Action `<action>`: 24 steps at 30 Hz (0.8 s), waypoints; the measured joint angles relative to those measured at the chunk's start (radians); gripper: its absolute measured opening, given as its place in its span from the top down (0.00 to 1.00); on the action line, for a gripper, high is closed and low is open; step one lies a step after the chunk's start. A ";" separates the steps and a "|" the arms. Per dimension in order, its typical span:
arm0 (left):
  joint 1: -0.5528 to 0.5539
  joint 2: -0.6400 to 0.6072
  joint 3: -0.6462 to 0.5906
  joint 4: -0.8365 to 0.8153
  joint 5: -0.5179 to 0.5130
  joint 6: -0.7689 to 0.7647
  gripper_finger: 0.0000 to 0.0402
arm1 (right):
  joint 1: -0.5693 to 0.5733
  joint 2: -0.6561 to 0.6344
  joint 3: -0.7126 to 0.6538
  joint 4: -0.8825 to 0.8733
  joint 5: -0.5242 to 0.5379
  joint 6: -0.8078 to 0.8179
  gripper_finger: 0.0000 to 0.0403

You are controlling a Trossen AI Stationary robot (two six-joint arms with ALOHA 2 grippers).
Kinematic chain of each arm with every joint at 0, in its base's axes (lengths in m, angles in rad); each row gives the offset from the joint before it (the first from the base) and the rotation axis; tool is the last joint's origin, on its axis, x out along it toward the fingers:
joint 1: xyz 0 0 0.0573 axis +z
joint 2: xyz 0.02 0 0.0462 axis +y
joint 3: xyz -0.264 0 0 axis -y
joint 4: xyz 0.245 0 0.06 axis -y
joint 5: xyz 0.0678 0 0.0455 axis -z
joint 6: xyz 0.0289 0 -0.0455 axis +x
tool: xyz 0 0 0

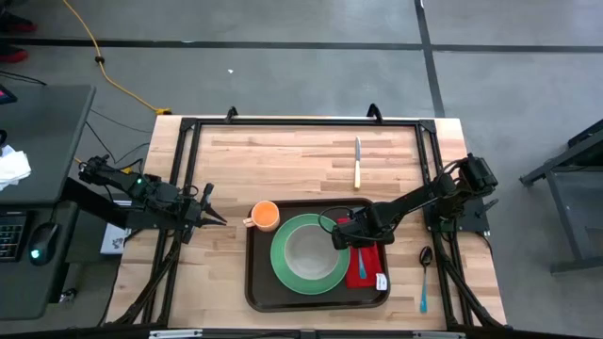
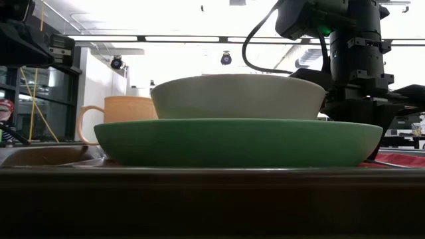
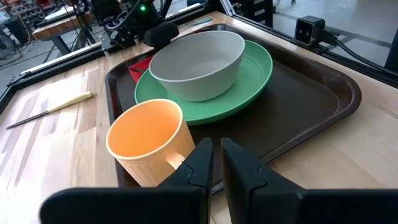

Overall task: Set up tray
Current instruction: Put the blue fork on the red napkin on the brown serving tray

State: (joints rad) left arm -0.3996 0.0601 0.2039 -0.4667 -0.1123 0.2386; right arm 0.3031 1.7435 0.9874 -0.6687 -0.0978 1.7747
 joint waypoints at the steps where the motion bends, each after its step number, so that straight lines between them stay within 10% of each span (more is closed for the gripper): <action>1: 0.000 0.000 0.000 0.000 0.000 0.000 0.84 | 0.000 0.000 0.000 -0.002 0.000 -0.002 1.00; 24: 0.000 0.000 0.000 0.001 -0.001 0.000 0.84 | 0.001 -0.048 -0.003 -0.068 0.014 -0.031 1.00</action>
State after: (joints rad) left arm -0.3996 0.0601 0.2039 -0.4656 -0.1135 0.2386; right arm 0.3042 1.6958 0.9844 -0.7369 -0.0837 1.7435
